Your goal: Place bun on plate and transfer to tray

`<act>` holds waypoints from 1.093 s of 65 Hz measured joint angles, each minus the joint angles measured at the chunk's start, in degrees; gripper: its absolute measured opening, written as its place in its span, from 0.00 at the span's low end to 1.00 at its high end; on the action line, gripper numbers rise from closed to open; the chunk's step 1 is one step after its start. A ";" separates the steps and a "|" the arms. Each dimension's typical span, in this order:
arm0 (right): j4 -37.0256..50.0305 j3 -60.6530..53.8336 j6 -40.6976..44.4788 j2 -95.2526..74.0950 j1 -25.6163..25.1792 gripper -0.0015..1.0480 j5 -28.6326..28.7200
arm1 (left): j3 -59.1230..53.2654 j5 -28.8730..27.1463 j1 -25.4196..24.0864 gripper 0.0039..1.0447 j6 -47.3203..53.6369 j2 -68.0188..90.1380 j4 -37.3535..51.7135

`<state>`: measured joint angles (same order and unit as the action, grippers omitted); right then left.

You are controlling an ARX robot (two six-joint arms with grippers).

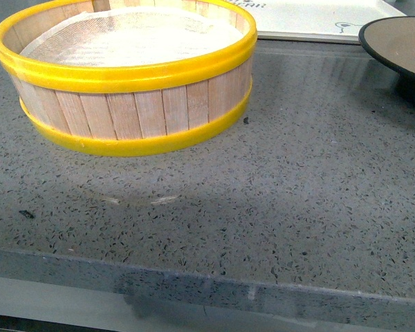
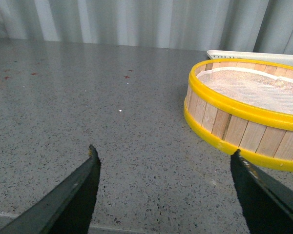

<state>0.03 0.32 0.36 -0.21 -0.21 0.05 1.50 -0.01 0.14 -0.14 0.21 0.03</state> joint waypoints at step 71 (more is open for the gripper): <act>16.63 29.99 -43.54 -72.98 -25.88 0.91 31.02 | 0.00 0.00 0.00 0.94 0.00 -0.02 0.00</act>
<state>16.67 30.30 -43.18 -73.19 -26.09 31.07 1.50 -0.01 0.14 -0.14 0.19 0.03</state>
